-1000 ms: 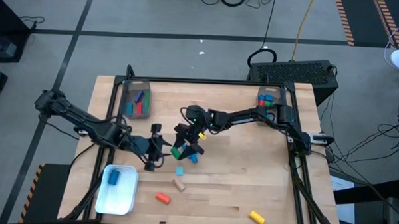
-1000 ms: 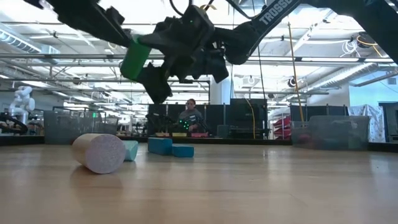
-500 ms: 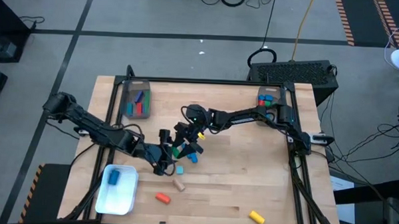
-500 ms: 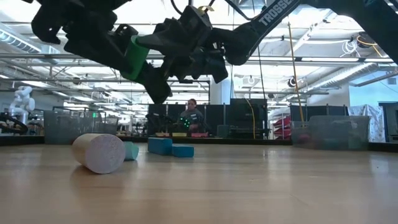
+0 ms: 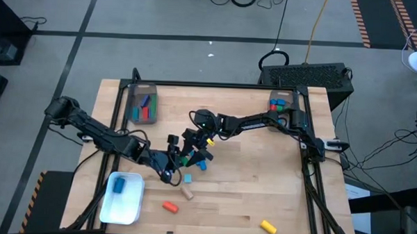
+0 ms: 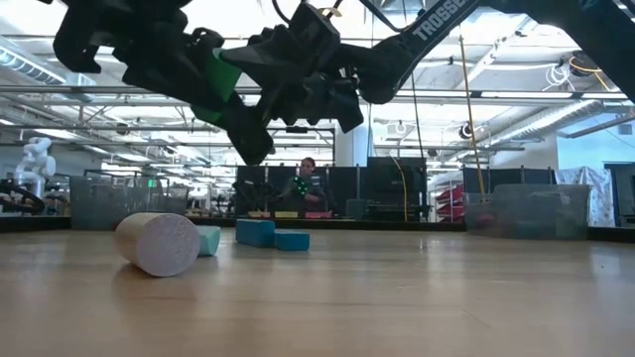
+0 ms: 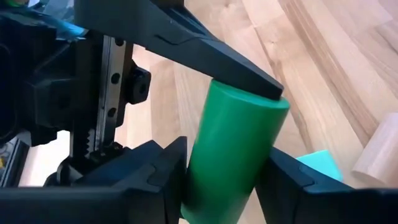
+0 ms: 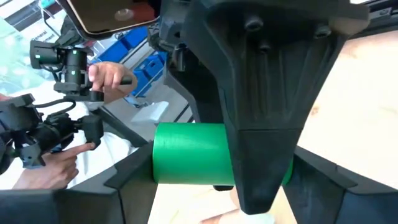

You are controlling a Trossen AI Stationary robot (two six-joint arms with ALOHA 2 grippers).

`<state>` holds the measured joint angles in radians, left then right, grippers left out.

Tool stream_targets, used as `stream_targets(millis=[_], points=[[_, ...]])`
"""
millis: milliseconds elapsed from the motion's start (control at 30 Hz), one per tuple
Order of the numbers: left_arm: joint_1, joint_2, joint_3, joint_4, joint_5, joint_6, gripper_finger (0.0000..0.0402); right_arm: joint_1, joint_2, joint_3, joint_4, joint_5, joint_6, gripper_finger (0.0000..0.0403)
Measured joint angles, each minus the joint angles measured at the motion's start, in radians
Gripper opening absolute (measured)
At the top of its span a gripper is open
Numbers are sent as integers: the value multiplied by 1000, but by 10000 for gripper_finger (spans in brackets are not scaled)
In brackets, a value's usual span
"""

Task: Sort blocks by size
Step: Put the green cylindrical block into the white bin

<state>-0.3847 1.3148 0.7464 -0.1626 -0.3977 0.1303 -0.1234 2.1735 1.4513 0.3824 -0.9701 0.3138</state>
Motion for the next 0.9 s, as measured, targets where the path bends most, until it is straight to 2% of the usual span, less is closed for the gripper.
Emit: stream_targets(millis=[133,200,333,500,633,767,900], points=[[1,-1,0,0,0,-14,153,1,0,0,-5,12,-9,290],[0,-8,0,-8,0,-26,139,0,0,0,-4,22,-16,302],[-4,-47,0,-36,-14,-121,138,-9,-1,2,7,43,0,315],[-7,-137,32,-139,-38,-320,137,-38,1,-2,-42,71,7,313],[-17,-204,59,-318,-13,-581,137,-52,0,-1,-118,113,-25,313],[-35,-251,76,-494,131,-867,137,-51,0,-1,-217,168,-81,313],[-75,-263,76,-622,306,-1133,137,-34,0,-1,-309,292,-147,313]])
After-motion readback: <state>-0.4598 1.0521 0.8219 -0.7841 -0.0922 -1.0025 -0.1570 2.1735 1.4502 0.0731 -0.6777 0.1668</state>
